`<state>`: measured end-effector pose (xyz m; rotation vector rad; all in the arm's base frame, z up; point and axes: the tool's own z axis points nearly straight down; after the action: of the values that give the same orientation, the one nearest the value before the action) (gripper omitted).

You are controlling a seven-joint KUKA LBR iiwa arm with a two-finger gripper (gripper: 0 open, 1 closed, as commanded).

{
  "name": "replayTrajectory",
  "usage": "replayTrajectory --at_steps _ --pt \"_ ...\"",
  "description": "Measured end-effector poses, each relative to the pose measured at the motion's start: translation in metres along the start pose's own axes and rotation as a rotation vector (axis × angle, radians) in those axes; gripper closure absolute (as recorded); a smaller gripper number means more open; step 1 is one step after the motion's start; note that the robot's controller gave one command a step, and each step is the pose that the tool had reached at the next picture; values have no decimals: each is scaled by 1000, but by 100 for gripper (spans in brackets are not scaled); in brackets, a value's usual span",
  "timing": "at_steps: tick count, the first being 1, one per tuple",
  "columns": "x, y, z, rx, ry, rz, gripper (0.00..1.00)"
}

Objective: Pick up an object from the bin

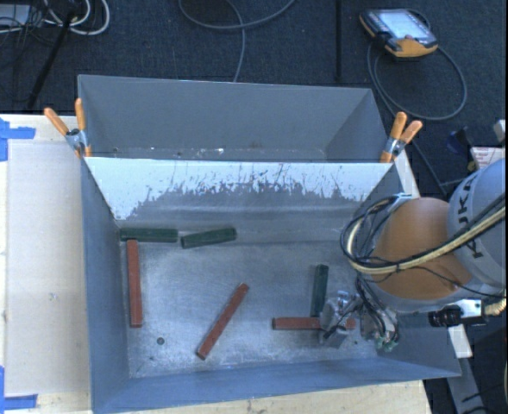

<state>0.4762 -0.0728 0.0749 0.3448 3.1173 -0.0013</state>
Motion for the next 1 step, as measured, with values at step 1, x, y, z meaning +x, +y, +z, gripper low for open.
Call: replayTrajectory --at_steps 1 --pt "1 0 1 0 3 0 0"
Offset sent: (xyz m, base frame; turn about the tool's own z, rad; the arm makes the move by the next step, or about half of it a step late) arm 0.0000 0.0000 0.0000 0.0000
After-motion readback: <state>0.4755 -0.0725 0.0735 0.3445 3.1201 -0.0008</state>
